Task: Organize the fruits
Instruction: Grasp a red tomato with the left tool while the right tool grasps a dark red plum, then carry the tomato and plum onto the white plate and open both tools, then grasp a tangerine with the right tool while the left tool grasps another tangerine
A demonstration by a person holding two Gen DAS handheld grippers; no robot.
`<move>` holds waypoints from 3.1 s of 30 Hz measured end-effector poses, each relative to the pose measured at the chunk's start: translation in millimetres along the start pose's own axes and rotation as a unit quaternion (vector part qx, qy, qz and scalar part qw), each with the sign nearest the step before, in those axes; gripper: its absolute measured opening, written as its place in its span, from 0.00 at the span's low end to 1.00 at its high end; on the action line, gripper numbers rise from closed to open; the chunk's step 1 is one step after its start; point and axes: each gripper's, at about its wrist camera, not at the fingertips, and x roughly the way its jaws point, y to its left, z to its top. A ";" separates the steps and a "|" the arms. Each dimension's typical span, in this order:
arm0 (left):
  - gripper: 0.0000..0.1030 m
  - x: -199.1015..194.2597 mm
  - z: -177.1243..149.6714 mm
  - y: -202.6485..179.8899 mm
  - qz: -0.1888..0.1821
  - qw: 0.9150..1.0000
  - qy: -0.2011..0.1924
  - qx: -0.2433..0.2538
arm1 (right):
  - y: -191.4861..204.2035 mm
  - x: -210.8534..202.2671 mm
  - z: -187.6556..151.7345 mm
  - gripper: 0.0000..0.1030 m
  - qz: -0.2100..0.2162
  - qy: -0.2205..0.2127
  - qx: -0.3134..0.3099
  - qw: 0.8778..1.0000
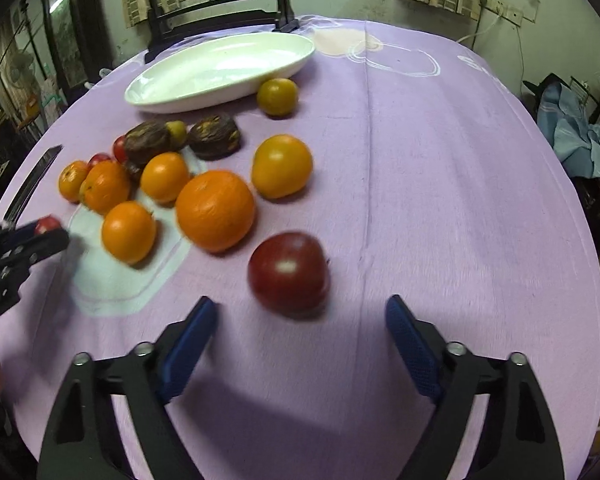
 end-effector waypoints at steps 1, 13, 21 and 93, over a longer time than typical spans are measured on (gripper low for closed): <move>0.28 -0.8 -0.6 1.8 0.000 1.000 -0.001 -0.001 | -1.8 0.1 1.6 0.74 0.011 -0.001 0.004 1.000; 0.28 5.5 13.9 8.7 0.002 1.000 -0.001 0.013 | 0.6 5.0 15.8 0.38 0.031 0.000 -0.015 0.999; 0.28 -2.5 63.7 17.7 -0.013 0.999 -0.024 0.042 | 1.9 -21.5 49.2 0.37 0.077 -0.028 -0.019 0.996; 0.82 -1.0 -6.2 48.8 0.016 1.000 0.000 -0.018 | 43.5 17.0 35.3 0.44 0.031 -0.026 0.000 0.999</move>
